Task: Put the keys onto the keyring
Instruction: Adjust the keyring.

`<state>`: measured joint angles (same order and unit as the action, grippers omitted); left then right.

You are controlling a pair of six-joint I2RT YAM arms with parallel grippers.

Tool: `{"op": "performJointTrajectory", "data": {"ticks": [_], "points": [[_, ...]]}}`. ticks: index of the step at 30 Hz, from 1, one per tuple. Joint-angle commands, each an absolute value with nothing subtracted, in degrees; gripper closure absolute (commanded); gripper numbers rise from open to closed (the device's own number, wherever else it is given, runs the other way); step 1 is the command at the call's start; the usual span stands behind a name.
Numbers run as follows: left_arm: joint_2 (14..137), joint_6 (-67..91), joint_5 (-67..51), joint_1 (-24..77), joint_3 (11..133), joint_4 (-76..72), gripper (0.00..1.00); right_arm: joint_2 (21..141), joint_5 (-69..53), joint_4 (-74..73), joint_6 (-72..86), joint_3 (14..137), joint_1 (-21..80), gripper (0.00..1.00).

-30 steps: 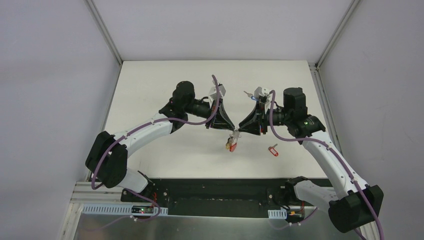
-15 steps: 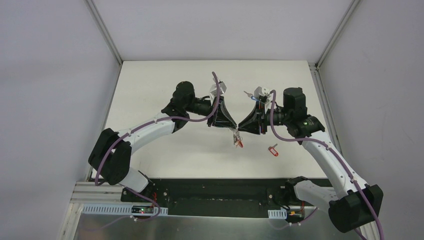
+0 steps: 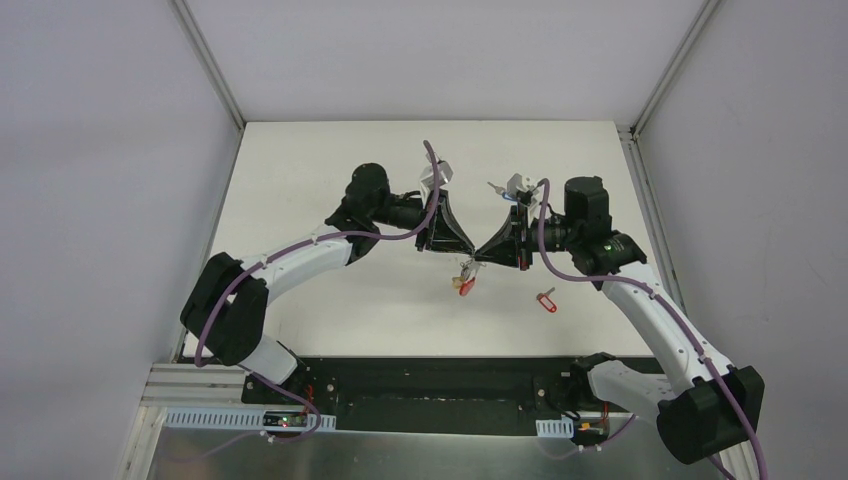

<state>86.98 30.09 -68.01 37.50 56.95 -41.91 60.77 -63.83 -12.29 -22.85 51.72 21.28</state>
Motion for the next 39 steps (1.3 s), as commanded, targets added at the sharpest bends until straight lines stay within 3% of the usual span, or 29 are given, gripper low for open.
{"op": "performJointTrajectory", "data": {"ticks": [1, 3, 6, 9, 16, 24, 34, 39], "points": [[86.35, 27.0, -66.66, 37.26, 57.43, -40.95, 1.0, 60.71, -61.2, -14.26, -25.67, 54.9, 21.67, 1.0], [85.47, 21.73, -65.16, 36.93, 58.76, -34.1, 0.99, 61.02, -59.13, -17.65, -27.84, 56.87, 21.71, 1.0], [84.42, 8.25, -63.13, 36.91, 63.86, -11.87, 0.91, 61.94, -56.35, -23.54, -31.26, 59.62, 22.27, 1.0], [83.82, 0.87, -60.82, 36.91, 67.0, -2.47, 0.83, 63.56, -53.05, -27.51, -33.14, 61.65, 23.53, 1.0], [82.79, -2.59, -59.78, 37.08, 66.3, -3.11, 0.75, 66.96, -48.69, -32.04, -34.45, 64.68, 27.36, 1.0], [82.33, -6.28, -60.52, 38.26, 66.18, -2.73, 0.74, 69.09, -48.63, -33.21, -34.13, 66.13, 28.63, 1.0], [83.19, -6.68, -62.29, 39.81, 66.34, -2.72, 0.78, 69.7, -49.05, -31.84, -33.05, 65.45, 28.92, 1.0], [83.56, -6.48, -62.23, 40.03, 66.73, -2.72, 0.85, 69.61, -49.04, -31.54, -32.91, 65.05, 28.96, 1.0]]}}
